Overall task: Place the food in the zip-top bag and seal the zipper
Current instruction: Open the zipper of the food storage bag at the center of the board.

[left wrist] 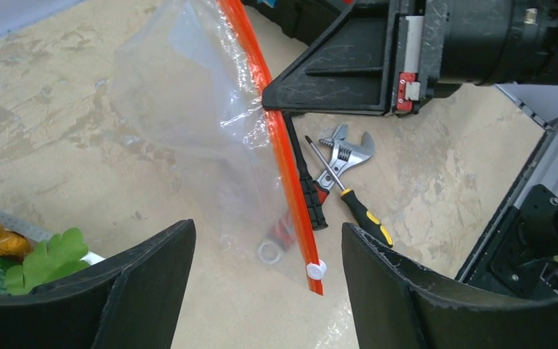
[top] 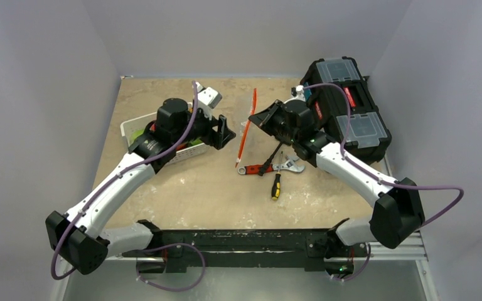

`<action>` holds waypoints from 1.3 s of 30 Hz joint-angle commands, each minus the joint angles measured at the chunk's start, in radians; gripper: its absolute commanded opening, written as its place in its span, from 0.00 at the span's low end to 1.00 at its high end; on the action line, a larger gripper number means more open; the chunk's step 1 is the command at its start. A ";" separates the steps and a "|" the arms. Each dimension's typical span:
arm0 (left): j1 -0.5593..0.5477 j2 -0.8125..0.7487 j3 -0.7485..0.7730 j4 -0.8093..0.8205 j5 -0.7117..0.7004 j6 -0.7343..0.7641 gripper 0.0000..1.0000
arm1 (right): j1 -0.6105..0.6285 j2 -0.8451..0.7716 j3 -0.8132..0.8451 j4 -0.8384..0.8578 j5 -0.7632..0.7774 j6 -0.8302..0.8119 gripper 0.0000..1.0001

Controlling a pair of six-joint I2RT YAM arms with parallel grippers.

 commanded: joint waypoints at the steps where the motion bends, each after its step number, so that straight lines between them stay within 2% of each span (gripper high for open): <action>1: -0.043 0.049 0.071 -0.057 -0.134 0.015 0.74 | 0.029 -0.012 0.052 -0.049 0.121 0.077 0.00; 7: -0.154 0.092 0.098 -0.120 -0.391 0.045 0.75 | 0.106 -0.002 0.123 -0.202 0.285 0.171 0.00; 13: -0.221 0.103 0.103 -0.134 -0.502 0.088 0.74 | 0.149 0.071 0.264 -0.413 0.360 0.238 0.00; 16: -0.254 0.117 0.110 -0.151 -0.549 0.112 0.67 | 0.161 0.065 0.252 -0.390 0.365 0.245 0.00; 20: -0.276 0.135 0.123 -0.170 -0.594 0.132 0.52 | 0.169 0.069 0.262 -0.391 0.373 0.244 0.00; 22: -0.277 0.140 0.128 -0.176 -0.591 0.127 0.50 | 0.171 0.071 0.268 -0.394 0.368 0.235 0.00; 26: -0.277 0.153 0.142 -0.190 -0.561 0.125 0.36 | 0.173 0.065 0.266 -0.386 0.361 0.210 0.00; 29: -0.278 0.170 0.150 -0.199 -0.525 0.120 0.34 | 0.173 0.059 0.256 -0.352 0.331 0.172 0.00; 32: -0.278 0.202 0.171 -0.222 -0.493 0.114 0.37 | 0.173 0.055 0.243 -0.310 0.289 0.140 0.00; 33: -0.277 0.211 0.179 -0.231 -0.479 0.111 0.34 | 0.174 0.053 0.237 -0.302 0.283 0.133 0.00; 34: -0.277 0.219 0.184 -0.236 -0.468 0.111 0.30 | 0.173 0.050 0.233 -0.290 0.275 0.123 0.00; 38: -0.277 0.232 0.189 -0.243 -0.472 0.104 0.02 | 0.172 0.025 0.212 -0.257 0.254 0.068 0.00; 39: -0.276 0.230 0.185 -0.240 -0.484 0.102 0.00 | 0.174 0.012 0.204 -0.246 0.252 0.054 0.00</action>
